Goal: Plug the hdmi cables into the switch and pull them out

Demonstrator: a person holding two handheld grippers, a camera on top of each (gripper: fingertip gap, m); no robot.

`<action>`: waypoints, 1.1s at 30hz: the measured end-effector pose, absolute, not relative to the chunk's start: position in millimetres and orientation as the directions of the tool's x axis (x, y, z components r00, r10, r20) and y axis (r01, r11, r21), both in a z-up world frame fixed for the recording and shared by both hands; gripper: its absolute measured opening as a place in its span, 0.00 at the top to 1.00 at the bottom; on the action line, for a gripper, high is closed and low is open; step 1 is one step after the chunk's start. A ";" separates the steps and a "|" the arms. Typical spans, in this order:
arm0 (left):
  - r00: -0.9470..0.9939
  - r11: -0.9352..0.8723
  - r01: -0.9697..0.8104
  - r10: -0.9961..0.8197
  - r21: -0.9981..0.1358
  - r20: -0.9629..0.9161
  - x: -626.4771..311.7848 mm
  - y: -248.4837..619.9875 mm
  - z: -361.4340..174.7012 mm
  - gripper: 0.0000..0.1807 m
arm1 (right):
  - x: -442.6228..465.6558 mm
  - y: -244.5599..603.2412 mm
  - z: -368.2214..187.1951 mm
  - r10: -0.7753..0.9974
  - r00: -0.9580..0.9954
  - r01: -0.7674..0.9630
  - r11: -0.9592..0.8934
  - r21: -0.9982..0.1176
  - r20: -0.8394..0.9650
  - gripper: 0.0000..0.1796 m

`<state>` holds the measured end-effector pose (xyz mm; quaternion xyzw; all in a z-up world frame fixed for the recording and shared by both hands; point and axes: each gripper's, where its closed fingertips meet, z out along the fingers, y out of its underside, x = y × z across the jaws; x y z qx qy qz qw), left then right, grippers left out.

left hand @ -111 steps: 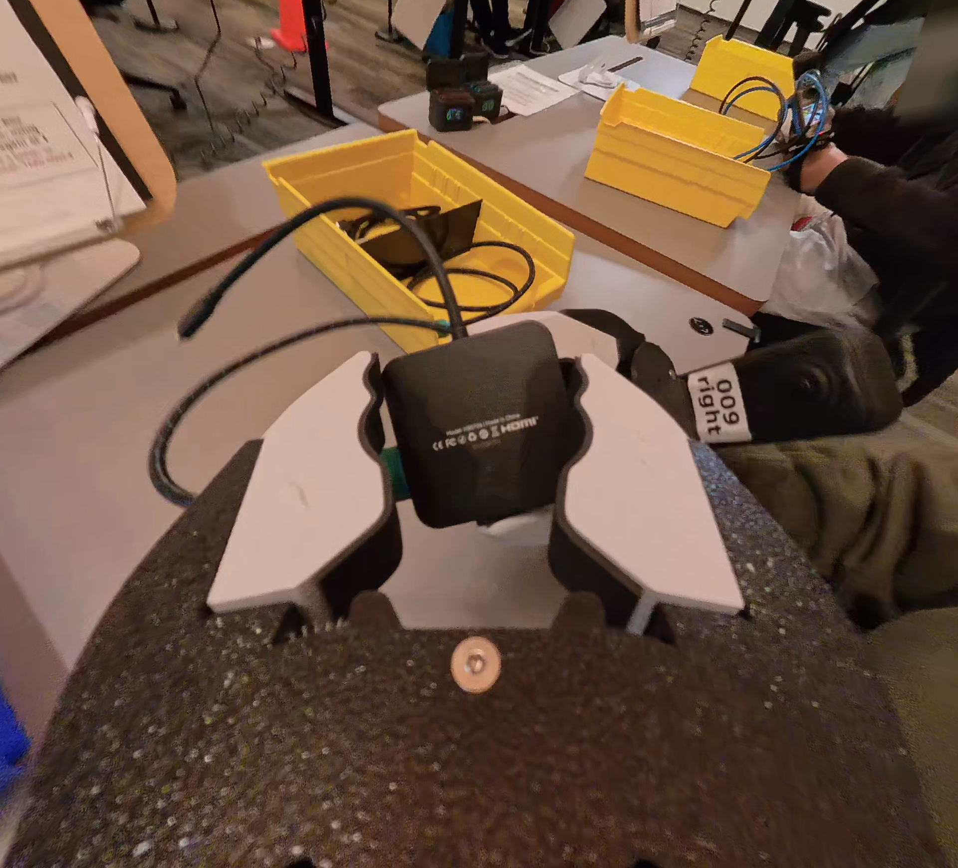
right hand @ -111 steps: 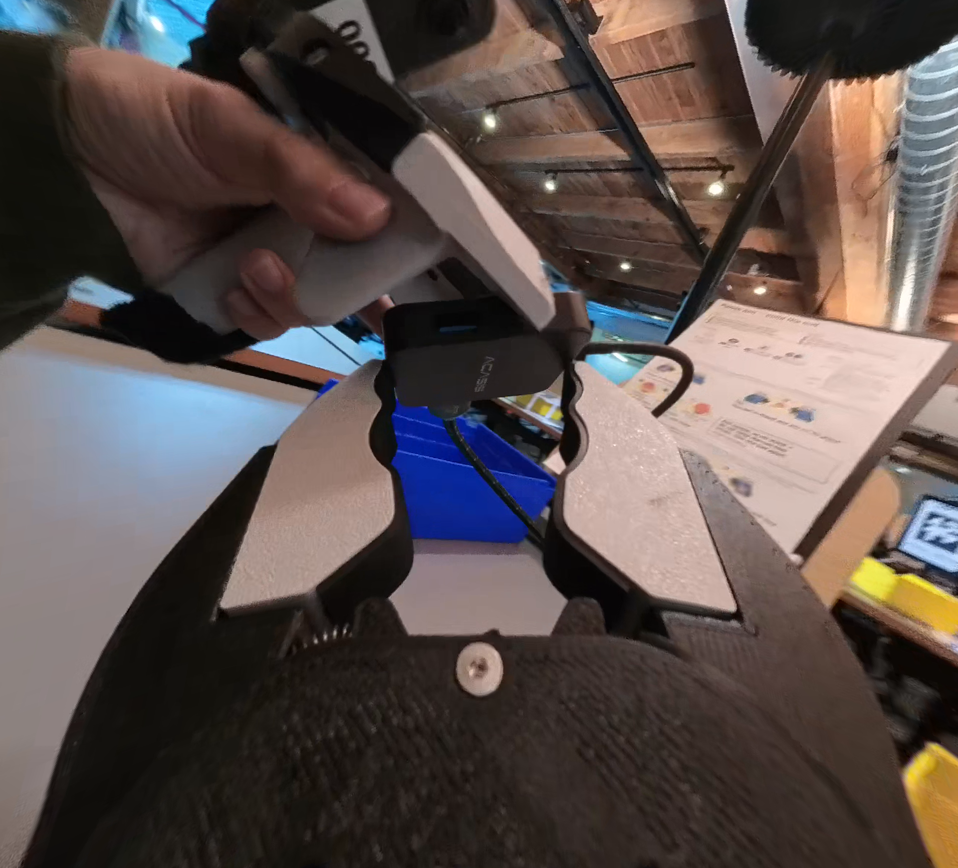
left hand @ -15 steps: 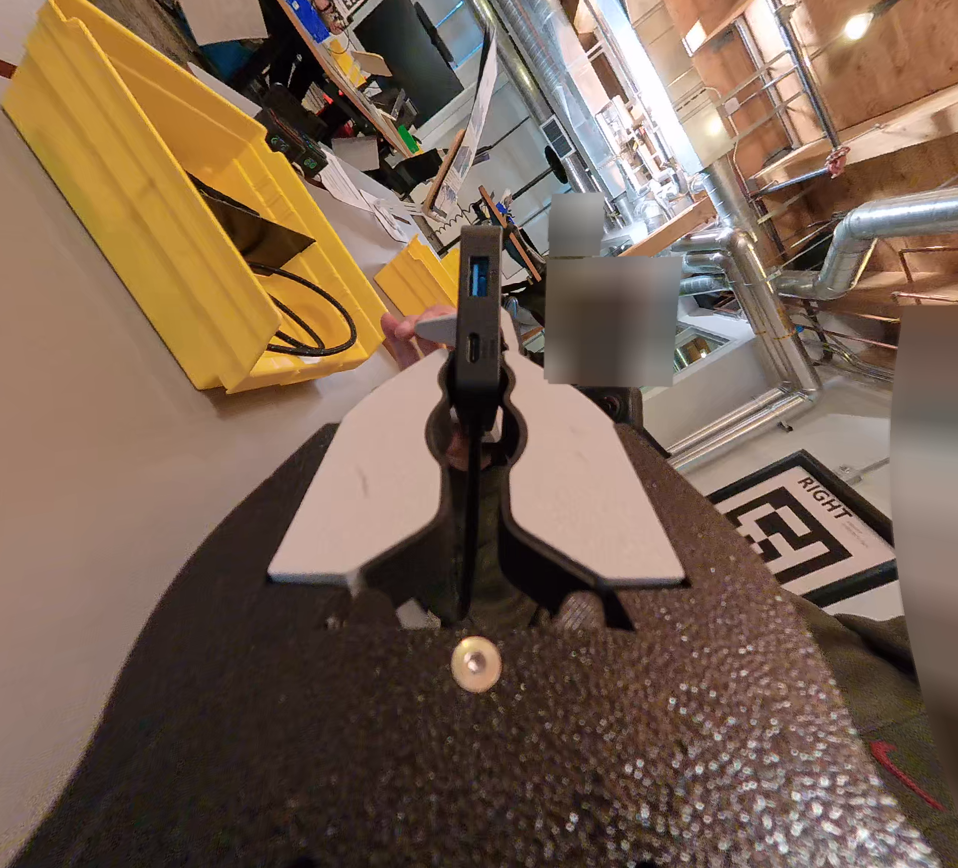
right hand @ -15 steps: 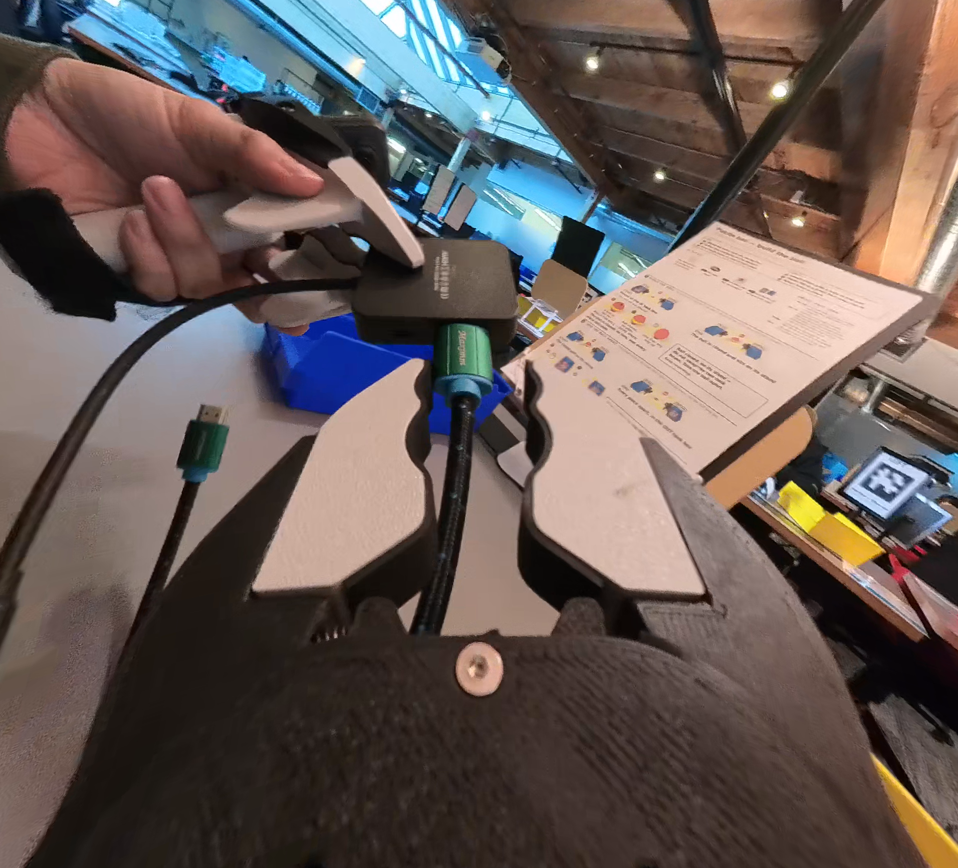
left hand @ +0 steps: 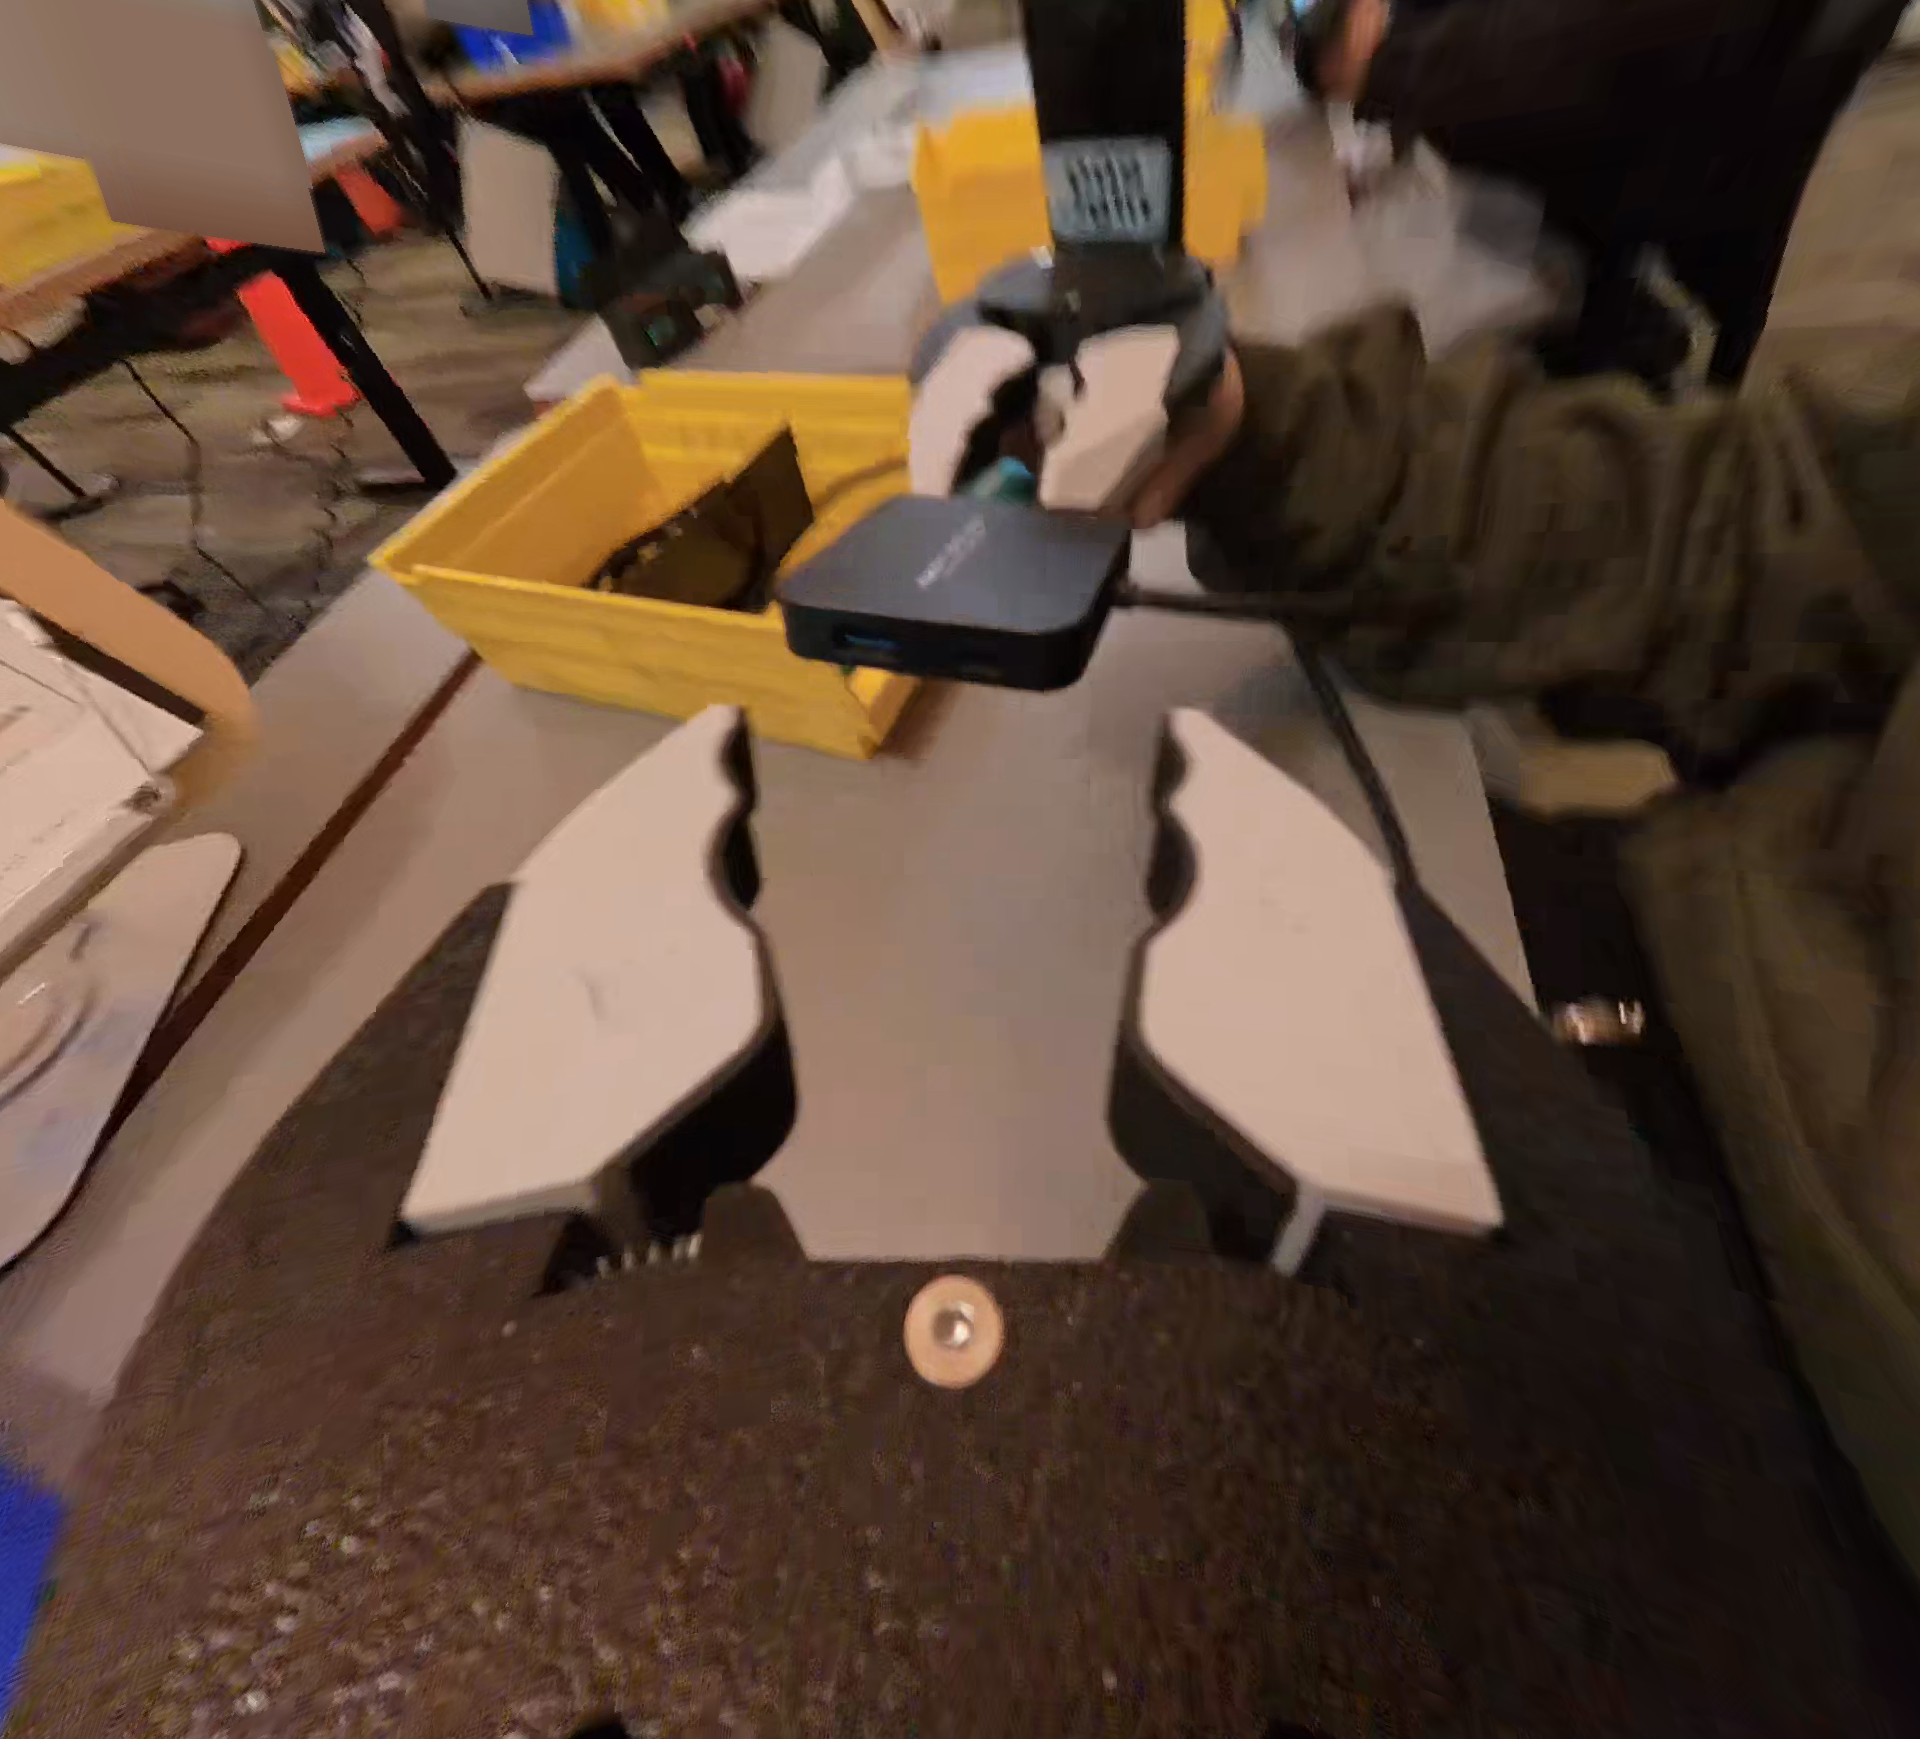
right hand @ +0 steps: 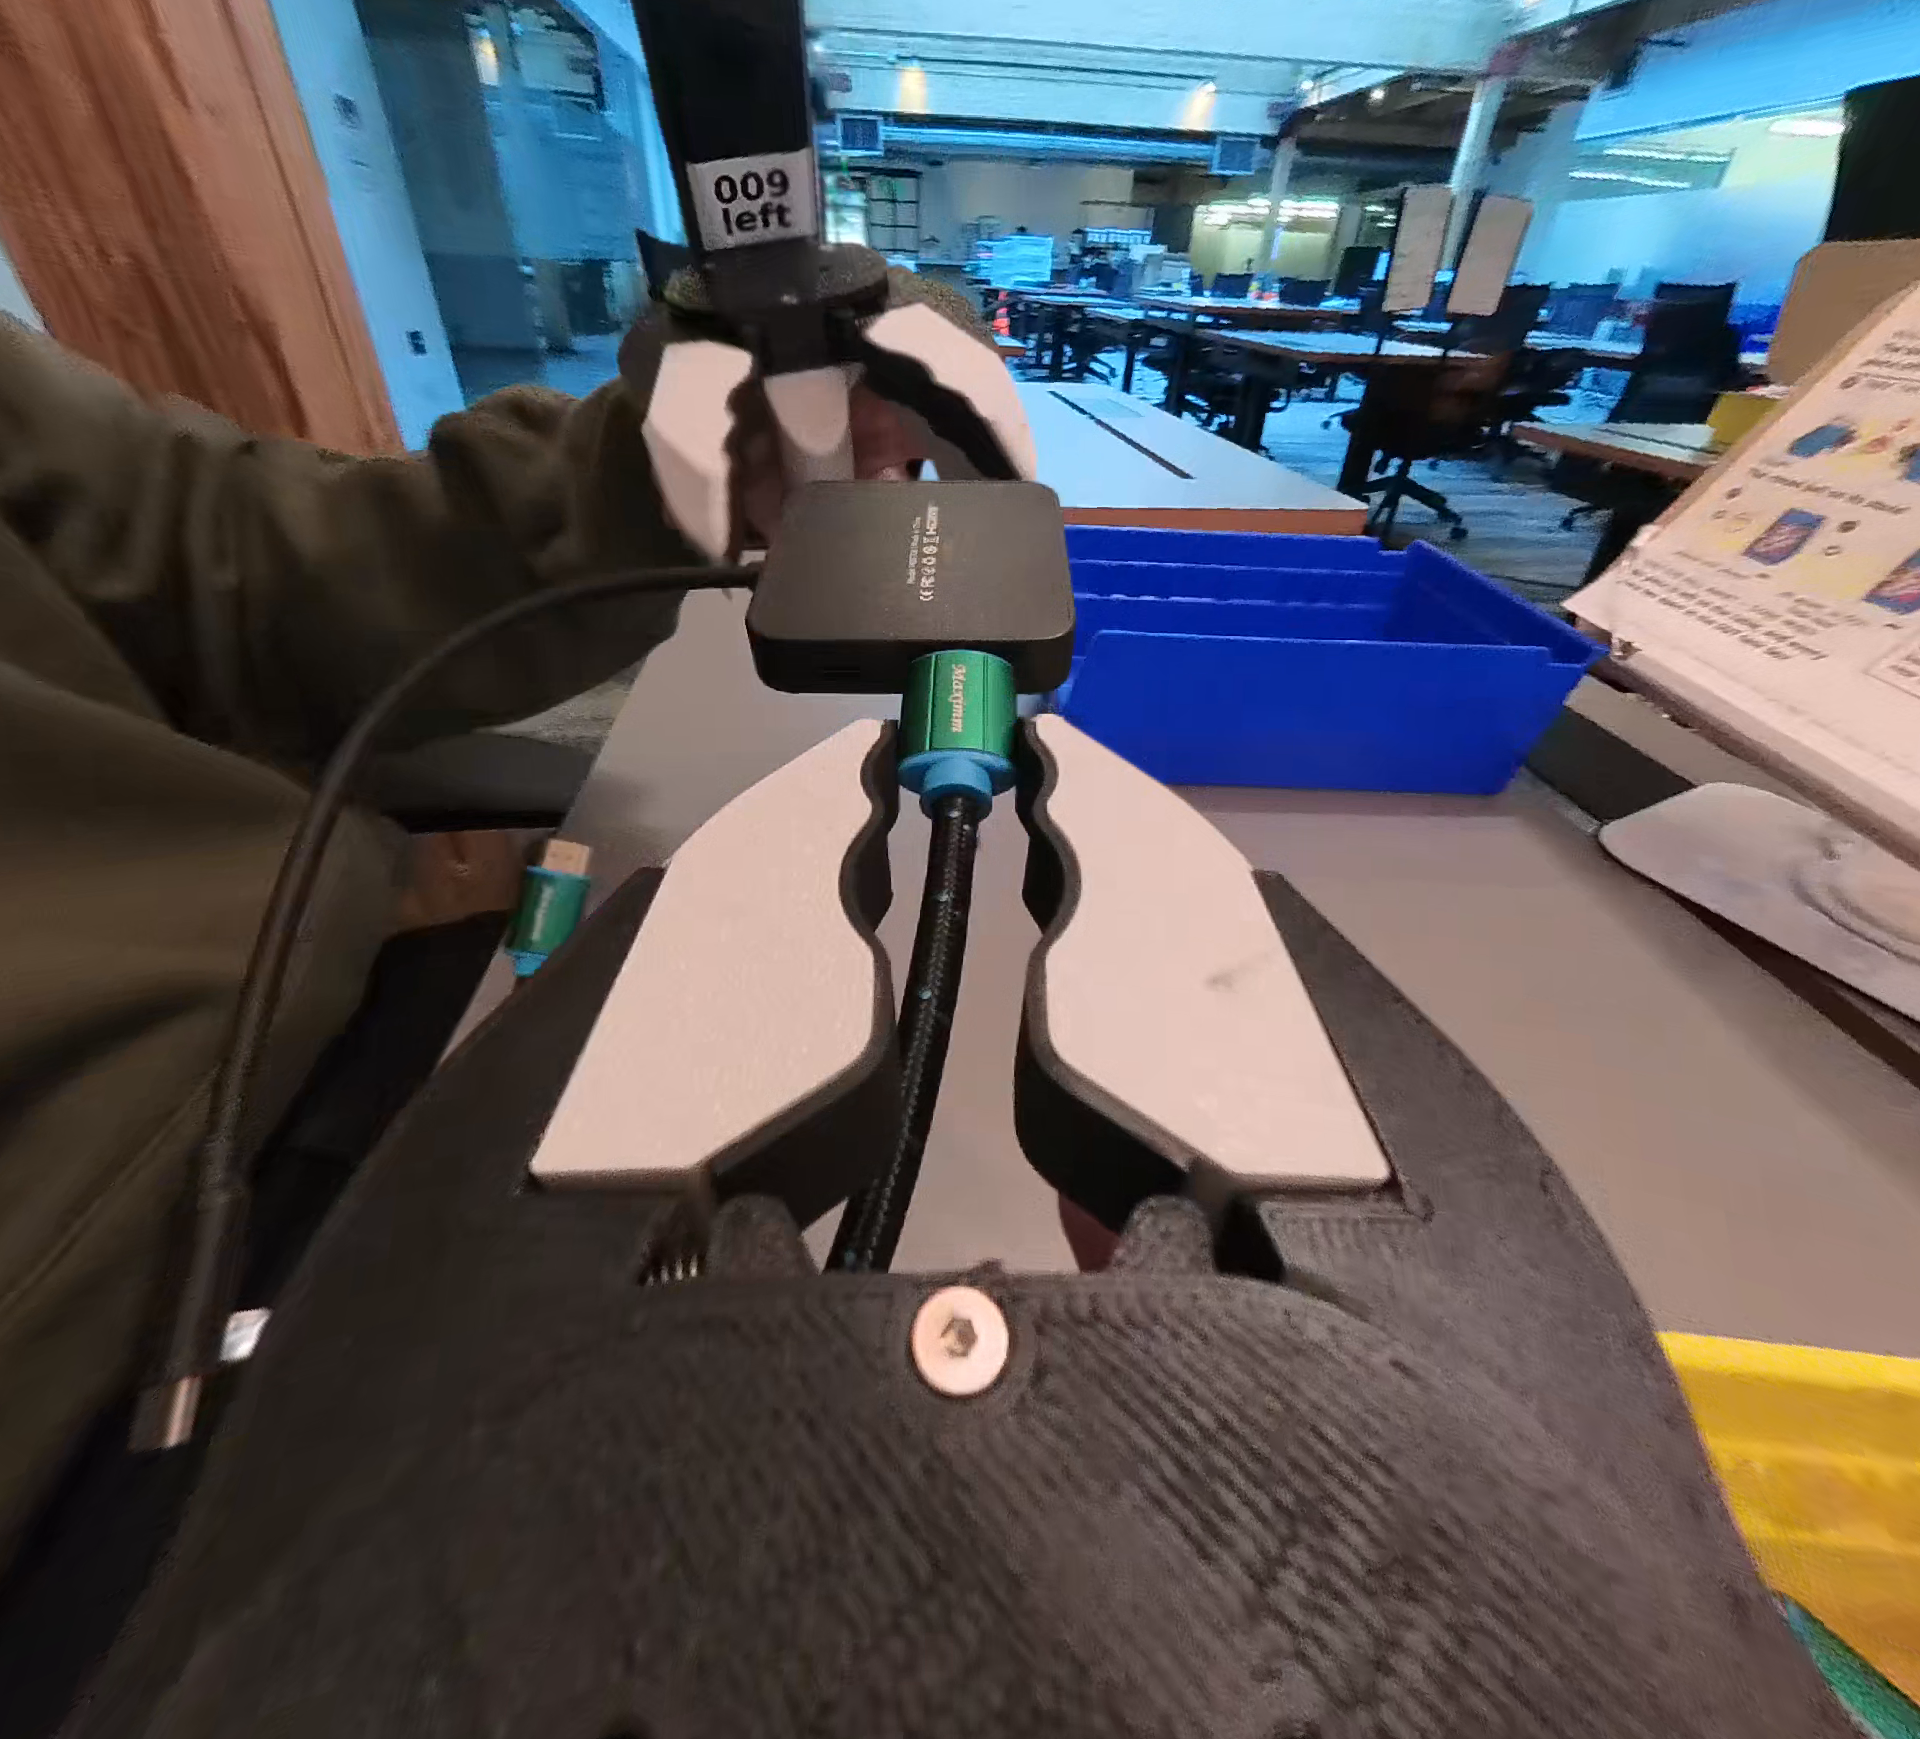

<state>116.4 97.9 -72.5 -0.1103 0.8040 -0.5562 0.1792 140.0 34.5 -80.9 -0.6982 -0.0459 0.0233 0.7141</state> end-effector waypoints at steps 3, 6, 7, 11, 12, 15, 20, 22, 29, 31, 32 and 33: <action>-0.908 0.460 0.047 -0.350 -0.887 -0.230 118.3 93.3 -91.1 0.53 | 131.3 37.2 -80.8 0.151 0.988 0.023 0.031 -0.999 0.027 0.88; -0.930 0.430 0.060 -0.304 -0.901 -0.207 111.4 82.8 -98.6 0.53 | 126.9 41.3 -87.4 0.164 0.985 0.055 -0.005 -0.998 0.053 0.88; -0.936 0.406 0.067 -0.291 -0.911 -0.199 109.0 79.8 -98.5 0.54 | 125.7 42.2 -90.9 0.169 0.983 0.069 -0.021 -0.997 0.064 0.88; -0.949 0.286 0.041 -0.289 -0.957 -0.127 106.9 76.9 -91.7 0.58 | 121.5 44.6 -97.0 0.201 0.977 0.073 -0.035 -0.997 0.065 0.88; -0.953 0.259 0.033 -0.284 -0.965 -0.109 106.2 76.7 -89.7 0.60 | 120.7 45.2 -96.4 0.208 0.976 0.066 -0.027 -0.997 0.059 0.88; -0.954 0.251 0.042 -0.279 -0.967 -0.113 104.8 77.1 -89.7 0.62 | 120.0 46.6 -96.4 0.217 0.975 0.051 -0.022 -0.998 0.045 0.88; -0.946 0.259 0.054 -0.297 -0.964 -0.133 103.9 77.5 -90.0 0.62 | 118.1 47.3 -95.0 0.237 0.971 0.029 0.005 -1.000 0.029 0.88; -0.935 0.277 0.088 -0.308 -0.957 -0.175 104.1 78.1 -90.8 0.62 | 118.8 47.9 -95.8 0.232 0.972 0.037 0.011 -0.999 0.038 0.88; -0.936 0.210 0.097 -0.313 -0.973 -0.160 103.2 78.5 -85.8 0.62 | 120.1 48.5 -89.5 0.200 0.978 0.050 0.059 -0.997 0.061 0.86; -0.936 0.202 0.099 -0.313 -0.974 -0.160 103.7 79.1 -85.6 0.62 | 121.2 49.1 -88.4 0.183 0.980 0.070 0.066 -0.995 0.081 0.86; -0.937 0.198 0.102 -0.310 -0.975 -0.161 103.5 79.5 -85.7 0.62 | 120.7 49.6 -88.0 0.182 0.980 0.074 0.070 -0.995 0.086 0.86; -0.937 0.196 0.107 -0.307 -0.975 -0.165 103.2 79.9 -86.1 0.62 | 119.0 50.2 -88.3 0.193 0.978 0.069 0.069 -0.995 0.082 0.87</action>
